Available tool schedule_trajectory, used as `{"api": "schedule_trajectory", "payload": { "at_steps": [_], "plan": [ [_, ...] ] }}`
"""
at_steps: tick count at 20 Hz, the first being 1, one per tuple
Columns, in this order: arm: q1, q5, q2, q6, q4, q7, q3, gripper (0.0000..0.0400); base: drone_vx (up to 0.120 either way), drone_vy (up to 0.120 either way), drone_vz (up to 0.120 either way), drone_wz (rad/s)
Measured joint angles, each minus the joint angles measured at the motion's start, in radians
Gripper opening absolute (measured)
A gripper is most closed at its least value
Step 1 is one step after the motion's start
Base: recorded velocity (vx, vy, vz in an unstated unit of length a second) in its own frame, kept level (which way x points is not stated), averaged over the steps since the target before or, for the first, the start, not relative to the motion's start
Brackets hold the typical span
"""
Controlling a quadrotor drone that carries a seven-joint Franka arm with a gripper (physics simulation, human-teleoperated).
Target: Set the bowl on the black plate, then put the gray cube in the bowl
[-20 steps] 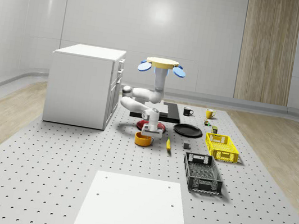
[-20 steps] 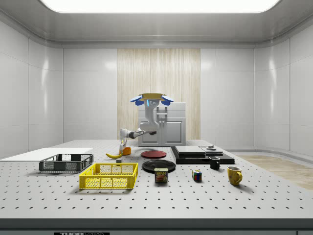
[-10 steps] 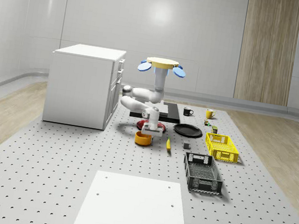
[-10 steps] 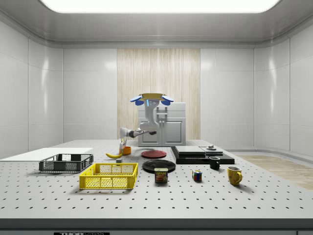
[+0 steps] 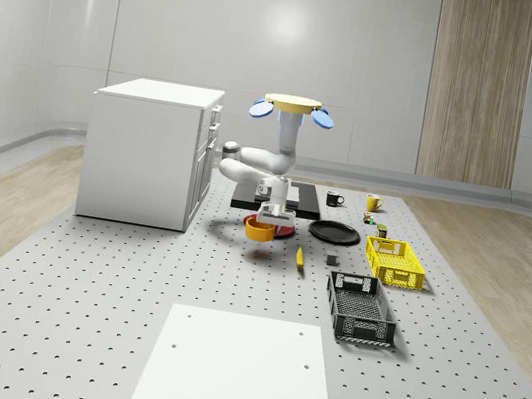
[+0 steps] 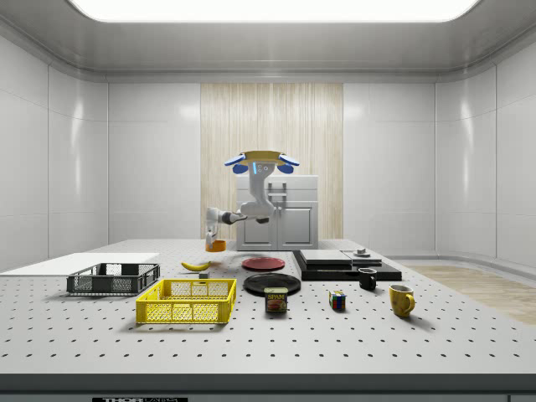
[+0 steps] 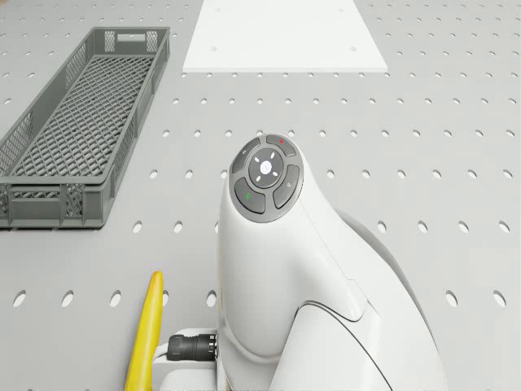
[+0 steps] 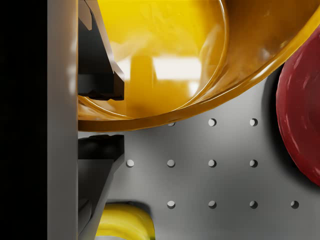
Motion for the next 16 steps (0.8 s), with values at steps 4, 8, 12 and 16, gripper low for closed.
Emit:
{"api": "schedule_trajectory", "payload": {
  "at_steps": [4,8,12,16],
  "plan": [
    [0.000,0.009,-0.004,0.001,-0.001,0.001,0.008,0.0100,-0.120,0.120,0.050,0.000],
    [-0.001,0.014,-0.008,0.003,-0.002,0.002,0.012,0.0100,-0.120,0.120,0.000,0.000],
    [-0.002,0.016,-0.012,0.007,-0.002,0.002,0.013,0.0100,-0.120,0.120,0.000,0.000],
    [-0.002,0.018,-0.016,0.010,-0.002,0.003,0.014,0.0100,-0.120,0.120,0.000,0.000]
  ]
}}
